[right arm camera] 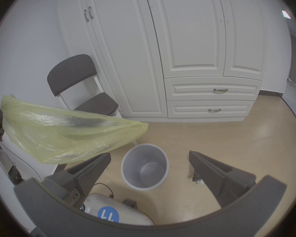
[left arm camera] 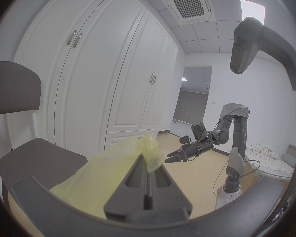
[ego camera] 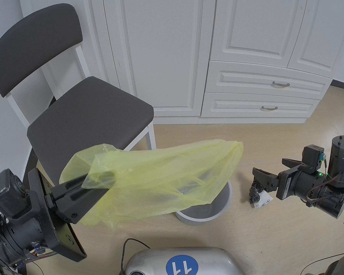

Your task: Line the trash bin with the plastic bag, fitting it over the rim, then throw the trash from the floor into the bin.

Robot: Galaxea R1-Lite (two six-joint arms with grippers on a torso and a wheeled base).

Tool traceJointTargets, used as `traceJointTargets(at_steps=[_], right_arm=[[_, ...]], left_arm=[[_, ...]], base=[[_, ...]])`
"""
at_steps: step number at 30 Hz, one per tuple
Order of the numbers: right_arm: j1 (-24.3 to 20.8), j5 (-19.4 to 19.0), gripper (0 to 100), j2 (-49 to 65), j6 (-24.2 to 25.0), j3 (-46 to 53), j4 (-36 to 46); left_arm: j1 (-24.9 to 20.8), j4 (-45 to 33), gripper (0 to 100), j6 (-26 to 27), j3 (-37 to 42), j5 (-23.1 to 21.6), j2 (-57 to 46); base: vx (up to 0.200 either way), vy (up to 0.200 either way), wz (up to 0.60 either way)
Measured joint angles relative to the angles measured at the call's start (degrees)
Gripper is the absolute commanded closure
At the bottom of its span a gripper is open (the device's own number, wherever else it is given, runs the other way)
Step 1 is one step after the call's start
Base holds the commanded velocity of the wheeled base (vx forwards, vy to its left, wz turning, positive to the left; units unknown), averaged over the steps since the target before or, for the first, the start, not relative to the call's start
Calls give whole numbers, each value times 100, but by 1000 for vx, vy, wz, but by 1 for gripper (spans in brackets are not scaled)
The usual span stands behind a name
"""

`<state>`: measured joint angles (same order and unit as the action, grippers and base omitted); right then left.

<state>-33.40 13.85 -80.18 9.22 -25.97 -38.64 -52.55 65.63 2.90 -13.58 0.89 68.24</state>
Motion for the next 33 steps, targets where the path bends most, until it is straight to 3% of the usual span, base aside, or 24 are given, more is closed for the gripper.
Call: traceJointTargets(at_steps=[19,25,33], right_arm=[[-317,-15,0,-463,149,65,-55],[-323,-129,0,-290,149,65,6],[-317,-226,0,74,137,41,161]], left_arm=[[-6,62,100,7,79,-23,-113],[13,208,100,-11,166,-390,-105],[27,246,100,-12,232,-456,-68]], base=[[0,0,0],[0,0,0],[0,0,0]])
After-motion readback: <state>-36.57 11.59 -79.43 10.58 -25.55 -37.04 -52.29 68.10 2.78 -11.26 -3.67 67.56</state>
